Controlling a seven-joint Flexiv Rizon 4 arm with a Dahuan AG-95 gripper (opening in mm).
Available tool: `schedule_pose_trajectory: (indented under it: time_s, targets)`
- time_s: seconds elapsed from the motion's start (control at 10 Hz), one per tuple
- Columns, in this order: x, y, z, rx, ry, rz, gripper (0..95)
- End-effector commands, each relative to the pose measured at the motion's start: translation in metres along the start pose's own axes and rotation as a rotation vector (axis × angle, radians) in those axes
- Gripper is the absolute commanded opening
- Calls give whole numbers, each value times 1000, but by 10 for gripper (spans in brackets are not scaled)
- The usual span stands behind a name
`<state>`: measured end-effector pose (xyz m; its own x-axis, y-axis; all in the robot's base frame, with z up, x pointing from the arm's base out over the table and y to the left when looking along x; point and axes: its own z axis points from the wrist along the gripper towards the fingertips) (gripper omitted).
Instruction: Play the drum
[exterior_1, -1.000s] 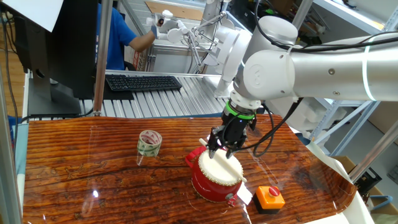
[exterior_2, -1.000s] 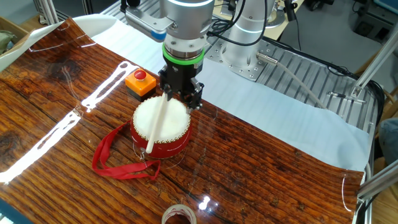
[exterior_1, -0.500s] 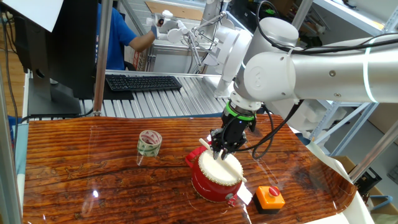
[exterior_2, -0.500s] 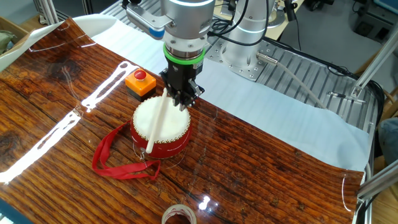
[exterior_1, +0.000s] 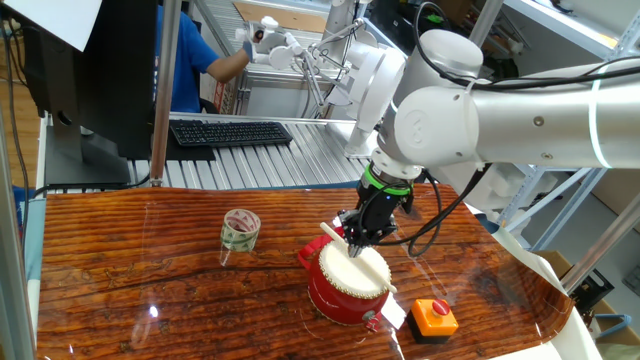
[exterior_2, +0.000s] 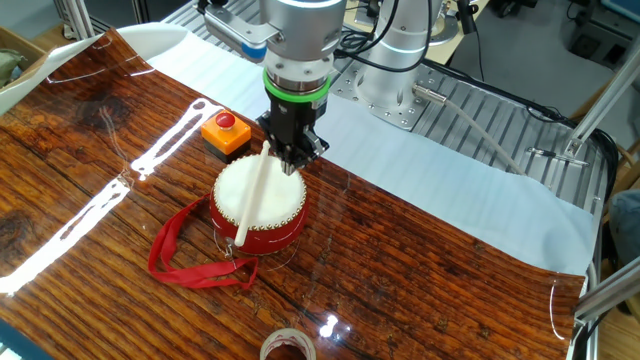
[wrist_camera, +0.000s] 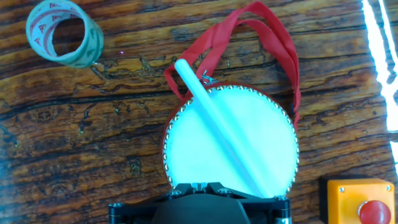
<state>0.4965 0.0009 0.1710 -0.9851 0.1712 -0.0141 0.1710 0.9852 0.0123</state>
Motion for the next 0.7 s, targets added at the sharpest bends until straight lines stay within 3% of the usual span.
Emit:
schedule_pose_trajectory:
  time_s: [0.1,0.4,0.7]
  targets:
    - [0,0,0,0,0,0,0]
    - [-2,0,-1,3,-14,-28,0]
    - [-25,0,-12,9,-14,-109,0]
